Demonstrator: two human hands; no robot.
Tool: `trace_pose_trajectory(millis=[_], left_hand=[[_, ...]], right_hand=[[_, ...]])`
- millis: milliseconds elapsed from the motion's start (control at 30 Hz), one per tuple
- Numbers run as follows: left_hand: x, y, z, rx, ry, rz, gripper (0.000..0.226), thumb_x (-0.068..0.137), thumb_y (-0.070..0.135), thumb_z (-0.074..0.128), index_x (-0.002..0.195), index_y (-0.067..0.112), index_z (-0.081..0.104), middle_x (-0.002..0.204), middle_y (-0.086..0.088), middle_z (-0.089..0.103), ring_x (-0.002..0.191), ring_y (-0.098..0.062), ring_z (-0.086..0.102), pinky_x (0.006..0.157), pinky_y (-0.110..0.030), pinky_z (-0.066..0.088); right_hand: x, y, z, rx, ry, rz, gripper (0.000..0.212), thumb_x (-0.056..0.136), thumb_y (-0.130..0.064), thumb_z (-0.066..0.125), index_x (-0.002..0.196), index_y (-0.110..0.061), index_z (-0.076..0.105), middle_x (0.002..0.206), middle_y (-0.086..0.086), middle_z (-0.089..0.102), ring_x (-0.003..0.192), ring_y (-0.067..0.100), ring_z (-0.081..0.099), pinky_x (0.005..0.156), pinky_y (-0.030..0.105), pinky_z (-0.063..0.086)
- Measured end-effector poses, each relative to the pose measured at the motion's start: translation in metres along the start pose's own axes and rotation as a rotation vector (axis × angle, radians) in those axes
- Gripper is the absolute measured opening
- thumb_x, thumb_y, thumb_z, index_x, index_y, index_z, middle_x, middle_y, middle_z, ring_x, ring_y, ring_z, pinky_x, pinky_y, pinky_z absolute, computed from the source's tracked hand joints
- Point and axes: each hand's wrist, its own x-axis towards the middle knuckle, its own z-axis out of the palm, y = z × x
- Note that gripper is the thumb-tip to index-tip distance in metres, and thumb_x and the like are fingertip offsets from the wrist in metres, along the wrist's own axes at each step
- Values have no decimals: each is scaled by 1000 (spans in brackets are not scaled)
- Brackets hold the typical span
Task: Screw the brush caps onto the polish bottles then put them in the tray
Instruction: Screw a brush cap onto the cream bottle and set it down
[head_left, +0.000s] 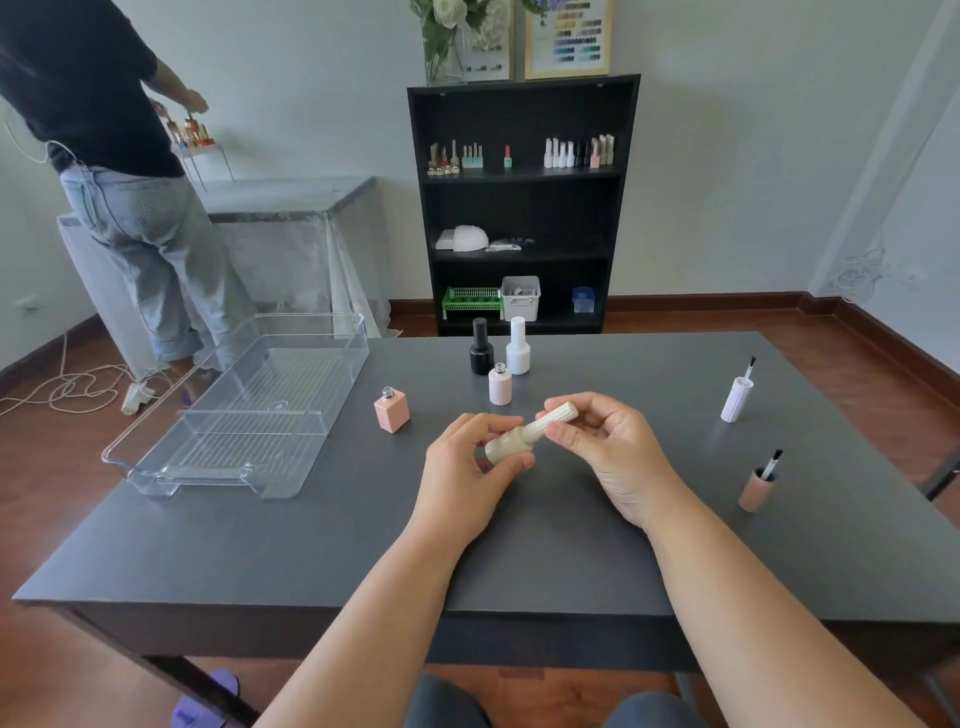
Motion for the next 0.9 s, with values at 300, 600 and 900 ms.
trace_pose_trajectory(millis=[300,600,900], left_hand=[[1,-2,0,21,27,2,31,76,20,81,104,26,71,97,13,64,92,-1,57,72,-13,50],[1,-3,2,25,20,10,30,73,22,84,99,28,71,94,15,63,91,-2,59,73,-19,55],[1,-3,2,45,29,0,29,70,24,85,93,31,69,93,16,64,91,0,58,70,-18,54]], right_hand=[[2,3,2,108,-74,61,36,71,-17,79,106,-25,72,108,2,72,99,13,66,81,21,50],[2,2,5,45,50,46,45,51,-36,90,87,-23,68,84,-6,69,77,9,62,74,20,51],[1,2,6,81,77,29,15,65,-25,80,79,-20,75,86,-5,74,81,6,65,75,21,50]])
